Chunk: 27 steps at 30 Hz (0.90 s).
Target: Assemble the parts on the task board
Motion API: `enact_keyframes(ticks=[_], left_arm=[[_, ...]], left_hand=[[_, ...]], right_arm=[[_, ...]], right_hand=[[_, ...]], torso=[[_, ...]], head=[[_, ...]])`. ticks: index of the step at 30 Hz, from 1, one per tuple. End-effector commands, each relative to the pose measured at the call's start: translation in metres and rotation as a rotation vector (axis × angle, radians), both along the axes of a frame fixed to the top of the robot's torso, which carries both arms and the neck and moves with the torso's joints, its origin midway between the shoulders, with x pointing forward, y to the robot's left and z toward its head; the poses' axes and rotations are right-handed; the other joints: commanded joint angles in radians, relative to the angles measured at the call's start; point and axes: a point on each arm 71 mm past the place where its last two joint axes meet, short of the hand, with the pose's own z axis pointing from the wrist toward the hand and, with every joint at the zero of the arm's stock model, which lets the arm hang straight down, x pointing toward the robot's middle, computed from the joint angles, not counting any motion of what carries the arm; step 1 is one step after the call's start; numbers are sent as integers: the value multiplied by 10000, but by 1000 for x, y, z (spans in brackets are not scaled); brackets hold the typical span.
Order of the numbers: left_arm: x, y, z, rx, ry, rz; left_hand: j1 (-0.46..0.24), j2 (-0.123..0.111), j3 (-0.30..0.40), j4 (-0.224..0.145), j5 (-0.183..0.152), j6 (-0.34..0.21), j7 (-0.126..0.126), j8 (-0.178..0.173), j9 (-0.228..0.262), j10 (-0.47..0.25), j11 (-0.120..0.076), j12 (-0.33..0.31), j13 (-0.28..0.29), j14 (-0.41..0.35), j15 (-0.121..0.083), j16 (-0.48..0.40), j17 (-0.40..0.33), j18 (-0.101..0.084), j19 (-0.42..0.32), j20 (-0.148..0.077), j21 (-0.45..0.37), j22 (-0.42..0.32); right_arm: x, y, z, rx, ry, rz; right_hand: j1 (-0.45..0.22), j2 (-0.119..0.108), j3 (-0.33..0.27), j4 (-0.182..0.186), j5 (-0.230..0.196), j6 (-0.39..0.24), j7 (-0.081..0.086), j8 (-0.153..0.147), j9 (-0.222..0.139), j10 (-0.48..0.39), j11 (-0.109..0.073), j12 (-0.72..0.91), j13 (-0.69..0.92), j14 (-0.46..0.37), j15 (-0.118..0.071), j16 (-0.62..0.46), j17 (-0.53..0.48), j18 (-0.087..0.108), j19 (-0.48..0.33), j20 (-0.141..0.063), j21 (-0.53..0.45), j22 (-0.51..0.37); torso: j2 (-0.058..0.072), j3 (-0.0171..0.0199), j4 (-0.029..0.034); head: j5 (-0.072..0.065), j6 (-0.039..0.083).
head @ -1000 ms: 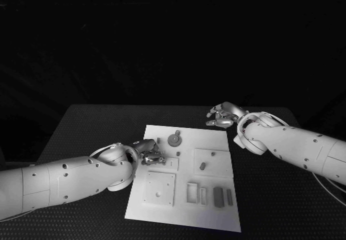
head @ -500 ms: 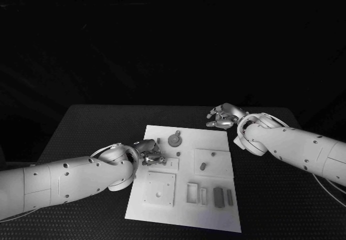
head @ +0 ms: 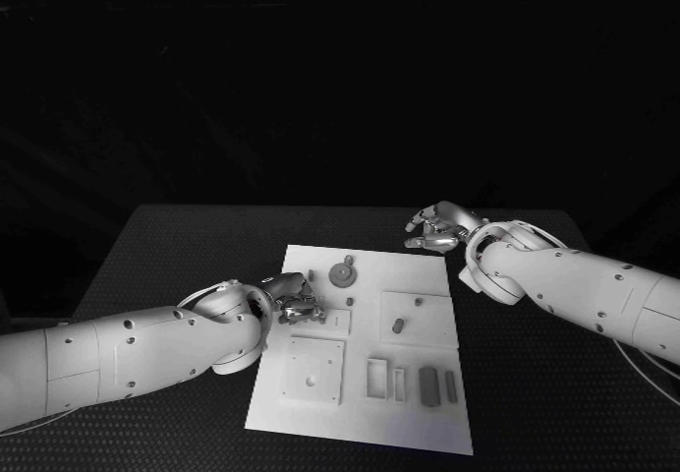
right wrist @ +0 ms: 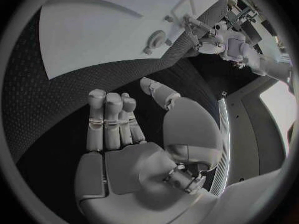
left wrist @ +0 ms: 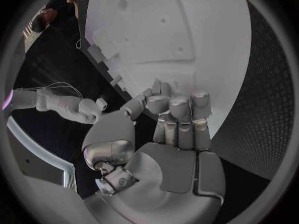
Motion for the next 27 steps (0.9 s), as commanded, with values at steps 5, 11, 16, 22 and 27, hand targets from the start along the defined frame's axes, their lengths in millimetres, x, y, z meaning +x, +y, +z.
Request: enact_keyframes(ticks=[5,11,16,22,27], left_arm=[[0,0,-2,9,173,45],[0,0,-2,28,206,38],[-2,-3,-3,89,345,-150],[-3,-3,-4,154,452,-246],[-3,-6,-4,158,520,-372]], left_hand=[[342,-53,-70,145,-151,1731,-740,75,-26,-177,-220,69,-54,-9,-101,44,-31,144,84,-924,51,141],[464,-260,-145,221,-488,1723,-734,96,-51,-173,-213,88,-105,-22,-114,60,-56,147,77,-929,48,141],[540,-351,-172,229,-592,1740,-738,119,-56,-170,-215,100,-126,-23,-117,71,-65,149,75,-932,49,143],[612,-409,-192,217,-617,1773,-746,155,-56,-161,-220,124,-133,-25,-114,85,-68,150,70,-933,51,145],[684,-478,-210,216,-625,1773,-744,168,-67,-159,-217,141,-140,-30,-107,96,-71,149,65,-933,51,147]], right_arm=[[-1,2,-1,-7,71,154],[-1,2,-1,-5,67,149],[-1,2,0,-3,63,151],[-1,1,0,-7,56,132],[0,0,0,-10,37,100]], right_hand=[[-144,2,-71,6,44,233,176,30,-10,-1092,160,71,-18,-72,-23,34,-18,458,18,-16,-39,148],[-150,-1,-75,5,46,234,175,31,-10,-1092,159,73,-22,-73,-24,35,-20,458,18,-17,-40,149],[-156,-3,-80,6,47,234,175,31,-10,-1093,159,76,-24,-74,-24,37,-21,458,19,-17,-41,150],[-161,-4,-83,7,48,233,175,31,-11,-1093,159,77,-27,-74,-24,38,-22,458,19,-17,-41,150],[-193,-1,-96,26,55,227,177,27,-14,-1096,160,82,-36,-76,-23,40,-28,458,20,-15,-45,151]], torso=[[-6,-4,7],[-4,3,1],[1,8,-6],[4,8,-12],[-4,14,-9]], head=[[-3,12],[-1,9],[-3,-4],[-13,9],[-13,20]])
